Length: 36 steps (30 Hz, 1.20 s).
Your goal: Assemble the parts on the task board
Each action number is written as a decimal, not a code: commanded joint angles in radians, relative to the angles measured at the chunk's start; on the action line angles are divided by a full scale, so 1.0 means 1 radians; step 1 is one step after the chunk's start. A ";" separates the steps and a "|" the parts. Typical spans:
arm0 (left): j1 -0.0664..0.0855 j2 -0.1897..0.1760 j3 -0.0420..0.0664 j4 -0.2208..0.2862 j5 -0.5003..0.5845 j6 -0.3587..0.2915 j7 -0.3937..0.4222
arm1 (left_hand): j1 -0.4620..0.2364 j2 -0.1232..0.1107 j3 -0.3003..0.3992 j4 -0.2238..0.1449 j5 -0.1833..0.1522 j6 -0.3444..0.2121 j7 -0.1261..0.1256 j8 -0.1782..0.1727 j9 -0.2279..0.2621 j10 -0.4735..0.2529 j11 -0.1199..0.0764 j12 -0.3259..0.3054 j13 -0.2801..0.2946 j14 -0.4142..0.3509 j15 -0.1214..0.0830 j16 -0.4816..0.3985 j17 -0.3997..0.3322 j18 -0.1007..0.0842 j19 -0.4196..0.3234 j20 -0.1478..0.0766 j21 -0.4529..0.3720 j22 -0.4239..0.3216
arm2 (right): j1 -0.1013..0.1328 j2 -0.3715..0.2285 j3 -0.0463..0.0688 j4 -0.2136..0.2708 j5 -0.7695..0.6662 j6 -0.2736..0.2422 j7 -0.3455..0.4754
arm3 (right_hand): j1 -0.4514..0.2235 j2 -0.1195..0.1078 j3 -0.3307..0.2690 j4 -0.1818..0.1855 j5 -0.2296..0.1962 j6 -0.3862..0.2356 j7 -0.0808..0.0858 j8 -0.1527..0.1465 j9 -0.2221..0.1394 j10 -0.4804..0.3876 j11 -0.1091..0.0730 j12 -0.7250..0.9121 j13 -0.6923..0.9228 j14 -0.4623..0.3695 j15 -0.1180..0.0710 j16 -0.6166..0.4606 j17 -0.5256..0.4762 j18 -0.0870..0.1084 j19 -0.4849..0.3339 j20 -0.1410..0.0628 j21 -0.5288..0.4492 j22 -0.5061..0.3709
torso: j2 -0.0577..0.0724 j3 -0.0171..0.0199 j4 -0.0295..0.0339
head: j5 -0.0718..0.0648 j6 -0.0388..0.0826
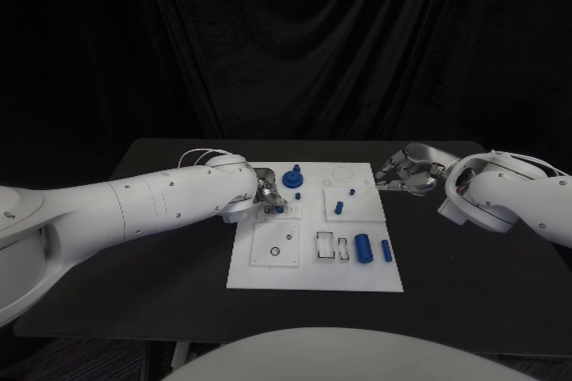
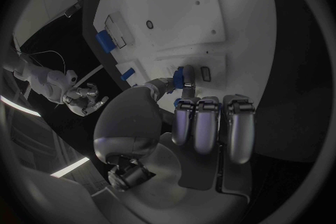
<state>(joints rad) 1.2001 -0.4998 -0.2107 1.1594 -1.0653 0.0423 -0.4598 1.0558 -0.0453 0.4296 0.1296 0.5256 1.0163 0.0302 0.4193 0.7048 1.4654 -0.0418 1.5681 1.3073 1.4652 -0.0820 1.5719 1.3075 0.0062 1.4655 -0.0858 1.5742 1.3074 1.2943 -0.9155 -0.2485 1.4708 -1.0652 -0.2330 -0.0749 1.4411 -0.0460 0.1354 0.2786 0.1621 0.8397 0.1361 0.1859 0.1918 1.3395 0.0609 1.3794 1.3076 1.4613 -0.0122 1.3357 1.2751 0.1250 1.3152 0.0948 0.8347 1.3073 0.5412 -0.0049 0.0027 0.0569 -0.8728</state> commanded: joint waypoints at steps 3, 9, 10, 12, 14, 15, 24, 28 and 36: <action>-0.004 -0.001 0.000 0.006 0.000 0.000 0.006 | -0.007 0.003 0.007 0.000 -0.007 0.001 -0.003 -0.003 0.002 0.105 -0.001 0.003 0.263 0.101 -0.005 -0.006 0.246 -0.006 0.105 -0.005 -0.003 0.263 | -0.002 -0.001 0.001 0.000 -0.001 0.016 -0.024 | 0.000 0.010 0.004 -0.002 0.007 0.000 0.007 0.004 -0.002 -0.008 -0.001 -0.007 0.011 -0.008 0.001 -0.005 -0.002 0.009 -0.009 0.001 -0.008 0.080 | -0.001 0.0003 -0.0009 | 0.000 0.000; -0.005 -0.001 0.000 0.005 0.000 -0.001 0.006 | -0.009 0.004 0.008 0.000 -0.011 0.001 -0.003 -0.004 0.003 0.105 -0.001 0.003 0.263 0.101 -0.005 -0.006 0.245 -0.006 0.105 -0.005 -0.003 0.263 | -0.003 0.000 0.001 -0.001 -0.001 0.020 -0.027 | 0.000 0.010 0.004 -0.003 0.007 0.000 0.007 0.004 -0.002 -0.012 -0.001 -0.009 0.008 -0.009 0.002 -0.008 -0.005 0.010 -0.011 0.001 -0.015 0.078 | 0.000 0.0008 -0.0009 | 0.000 0.000; -0.006 0.000 0.000 0.005 0.000 -0.001 0.007 | -0.009 0.004 0.008 0.000 -0.011 0.001 -0.003 -0.004 0.003 0.105 -0.001 0.003 0.263 0.101 -0.005 -0.006 0.245 -0.006 0.105 -0.005 -0.003 0.263 | -0.003 0.001 0.001 -0.002 -0.001 0.021 -0.027 | 0.000 0.010 0.004 -0.003 0.007 0.000 0.007 0.004 -0.002 -0.012 -0.001 -0.009 0.008 -0.009 0.002 -0.008 -0.005 0.010 -0.011 0.001 -0.015 0.078 | 0.000 0.0008 -0.0006 | 0.000 0.000; -0.006 0.000 0.000 0.005 0.000 -0.001 0.007 | -0.009 0.004 0.008 0.000 -0.011 0.001 -0.003 -0.004 0.003 0.105 -0.001 0.003 0.263 0.101 -0.005 -0.006 0.245 -0.006 0.105 -0.005 -0.003 0.263 | -0.003 0.001 0.001 -0.003 -0.001 0.023 -0.028 | 0.000 0.010 0.004 -0.003 0.007 -0.001 0.007 0.004 -0.003 -0.013 -0.001 -0.011 0.006 -0.010 0.002 -0.009 -0.006 0.010 -0.012 0.001 -0.017 0.077 | 0.000 0.0009 -0.0006 | 0.001 0.000; -0.006 0.001 0.000 0.005 0.000 -0.002 0.007 | -0.010 0.005 0.009 0.000 -0.014 0.001 -0.003 -0.004 0.003 0.105 -0.001 0.003 0.263 0.100 -0.005 -0.007 0.243 -0.006 0.105 -0.005 -0.003 0.263 | -0.003 0.002 0.001 -0.003 -0.001 0.024 -0.029 | 0.000 0.010 0.004 -0.003 0.007 -0.001 0.007 0.004 -0.003 -0.013 -0.001 -0.011 0.006 -0.010 0.002 -0.009 -0.006 0.010 -0.012 0.001 -0.017 0.077 | 0.000 0.0007 -0.0005 | 0.001 0.000; -0.006 0.001 0.000 0.004 0.000 -0.002 0.007 | -0.010 0.005 0.009 0.000 -0.016 0.001 -0.003 -0.005 0.004 0.105 -0.001 0.003 0.263 0.100 -0.005 -0.007 0.242 -0.006 0.105 -0.005 -0.003 0.263 | -0.003 0.002 0.001 -0.004 -0.001 0.025 -0.029 | 0.000 0.010 0.004 -0.002 0.007 -0.003 0.007 0.003 -0.003 -0.014 -0.001 -0.011 0.006 -0.010 0.002 -0.010 -0.007 0.010 -0.013 0.001 -0.019 0.077 | 0.000 0.0006 -0.0005 | 0.001 0.000; -0.008 -0.002 0.000 0.003 0.000 0.000 0.004 | -0.090 0.016 -0.043 0.047 -0.253 0.000 0.006 -0.035 0.013 0.105 0.007 0.003 0.263 0.099 0.004 -0.009 0.239 -0.006 0.105 0.003 -0.003 0.263 | -0.003 0.002 0.001 -0.005 -0.001 0.032 -0.034 | 0.000 0.010 0.004 -0.002 0.007 -0.004 0.007 0.003 -0.004 -0.015 0.000 -0.013 0.004 -0.011 0.002 -0.010 -0.008 0.011 -0.014 0.002 -0.022 0.076 | 0.000 0.0000 -0.0002 | 0.001 0.000; -0.008 -0.003 0.000 0.003 0.000 0.001 0.003 | -0.132 0.007 -0.097 0.086 -0.341 -0.004 0.013 -0.059 0.010 0.105 0.014 0.003 0.263 0.098 0.008 -0.010 0.236 -0.006 0.105 0.007 -0.003 0.263 | -0.003 0.001 0.001 -0.005 -0.001 0.035 -0.036 | 0.000 0.010 0.004 -0.002 0.007 -0.004 0.007 0.003 -0.004 -0.016 0.000 -0.013 0.003 -0.011 0.002 -0.011 -0.008 0.011 -0.014 0.002 -0.023 0.076 | 0.001 0.0003 0.0004 | 0.002 0.000; -0.009 -0.005 0.000 0.001 0.000 0.000 0.007 | -0.169 -0.006 -0.187 0.145 -0.390 0.000 0.019 -0.099 0.001 0.105 0.020 0.003 0.263 0.097 0.013 -0.011 0.233 -0.006 0.105 0.012 -0.003 0.263 | -0.003 0.002 0.001 -0.005 -0.001 0.042 -0.041 | 0.000 0.011 0.004 -0.002 0.008 -0.005 0.008 0.003 -0.005 -0.016 0.000 -0.014 0.003 -0.012 0.002 -0.012 -0.009 0.011 -0.015 0.002 -0.026 0.075 | 0.000 -0.0002 -0.0006 | 0.004 0.000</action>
<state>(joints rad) 1.1951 -0.5048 -0.2099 1.1607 -1.0658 0.0392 -0.4602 0.8952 -0.0506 0.2510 0.2720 0.1386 1.0135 0.0443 0.3251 0.7097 1.4652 -0.0278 1.5681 1.3073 1.4651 -0.0747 1.5648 1.3075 0.0061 1.4657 -0.0782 1.5742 1.3074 1.2936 -0.9135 -0.2485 1.4664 -1.0652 -0.2053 -0.0946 1.4410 -0.0460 0.1354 0.2786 0.1665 0.8361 0.1398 0.1859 0.1880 1.3324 0.0608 1.3703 1.3076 1.4578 -0.0087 1.3270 1.2665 0.1247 1.3079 0.0949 0.8158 1.3078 0.5415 -0.0048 0.0026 0.0610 -0.8728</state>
